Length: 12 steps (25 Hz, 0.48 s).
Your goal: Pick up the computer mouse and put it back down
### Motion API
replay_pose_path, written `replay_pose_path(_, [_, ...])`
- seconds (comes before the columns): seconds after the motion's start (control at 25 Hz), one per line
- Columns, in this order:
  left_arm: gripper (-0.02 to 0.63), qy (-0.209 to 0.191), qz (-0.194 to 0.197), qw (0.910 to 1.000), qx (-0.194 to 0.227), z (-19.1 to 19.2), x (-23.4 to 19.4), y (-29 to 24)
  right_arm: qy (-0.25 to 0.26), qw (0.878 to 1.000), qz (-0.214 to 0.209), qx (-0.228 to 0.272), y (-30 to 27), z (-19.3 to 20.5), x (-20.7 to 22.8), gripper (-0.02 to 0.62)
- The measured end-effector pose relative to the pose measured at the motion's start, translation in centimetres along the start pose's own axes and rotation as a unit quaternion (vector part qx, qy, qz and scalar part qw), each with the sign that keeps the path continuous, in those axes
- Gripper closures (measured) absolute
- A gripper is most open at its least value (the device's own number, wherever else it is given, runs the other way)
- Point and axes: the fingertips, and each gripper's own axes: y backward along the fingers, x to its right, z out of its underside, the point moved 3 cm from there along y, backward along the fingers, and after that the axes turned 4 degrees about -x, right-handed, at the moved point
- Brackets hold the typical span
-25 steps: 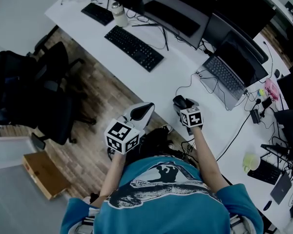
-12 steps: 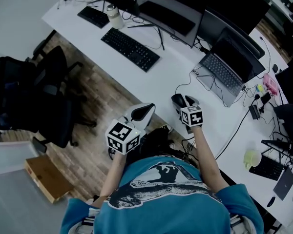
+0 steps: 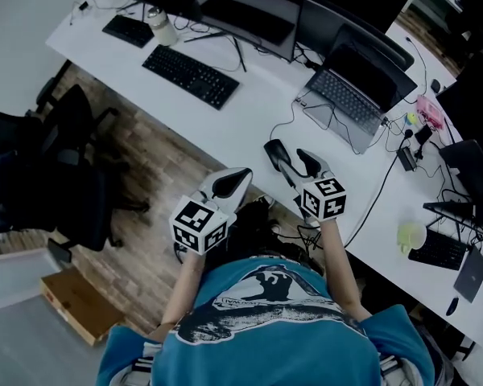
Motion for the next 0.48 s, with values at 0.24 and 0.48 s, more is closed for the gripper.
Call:
replay_pose_path(0.24, [0.592, 0.0, 0.022, 0.9997, -0.007, 1.1, 2.6, -0.3, -0.011, 0.999, -0.016, 0.029, 4.8, 0.4, -2.8, 0.395])
replay_pose_path(0.48, [0.592, 0.002, 0.026, 0.9994, -0.021, 3.0, 5.1, 0.3, -0.017, 0.998, -0.037, 0.051, 7.5, 1.5, -5.3, 0.434])
